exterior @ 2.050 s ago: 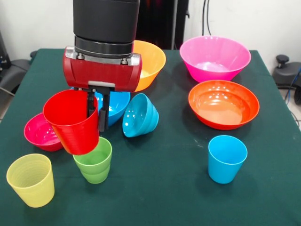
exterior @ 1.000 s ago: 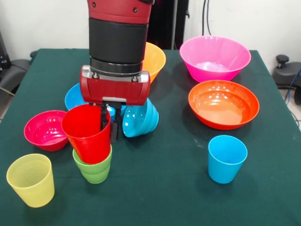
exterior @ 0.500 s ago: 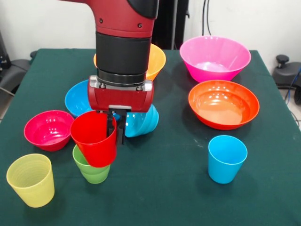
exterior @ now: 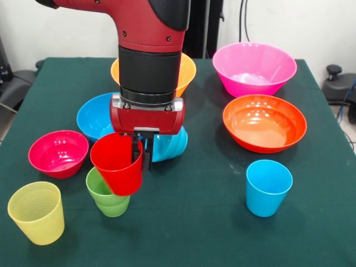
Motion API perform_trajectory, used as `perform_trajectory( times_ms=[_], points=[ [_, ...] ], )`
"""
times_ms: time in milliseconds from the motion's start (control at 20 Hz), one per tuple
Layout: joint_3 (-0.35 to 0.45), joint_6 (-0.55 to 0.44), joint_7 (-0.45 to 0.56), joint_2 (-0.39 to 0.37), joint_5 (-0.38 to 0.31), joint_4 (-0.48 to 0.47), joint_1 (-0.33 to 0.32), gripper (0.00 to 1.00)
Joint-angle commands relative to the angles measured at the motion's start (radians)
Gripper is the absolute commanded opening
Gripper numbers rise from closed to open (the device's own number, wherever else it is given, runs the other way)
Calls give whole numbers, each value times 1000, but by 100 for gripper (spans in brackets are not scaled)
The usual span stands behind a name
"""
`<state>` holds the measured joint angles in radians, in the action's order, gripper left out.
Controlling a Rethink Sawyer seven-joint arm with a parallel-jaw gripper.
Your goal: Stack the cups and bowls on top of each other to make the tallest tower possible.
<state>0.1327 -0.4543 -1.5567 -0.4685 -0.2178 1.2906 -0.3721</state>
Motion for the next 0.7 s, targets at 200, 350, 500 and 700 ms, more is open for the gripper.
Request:
perform_trajectory(
  times_ms=[200, 350, 500, 700],
  points=[
    [50, 10, 1, 13, -67, 53, -1, 0],
    [54, 5, 10, 3, -66, 54, -10, 0],
    [57, -9, 24, 0, -65, 43, -16, 0],
    [54, -20, 30, 2, -68, 33, -18, 0]
  ],
)
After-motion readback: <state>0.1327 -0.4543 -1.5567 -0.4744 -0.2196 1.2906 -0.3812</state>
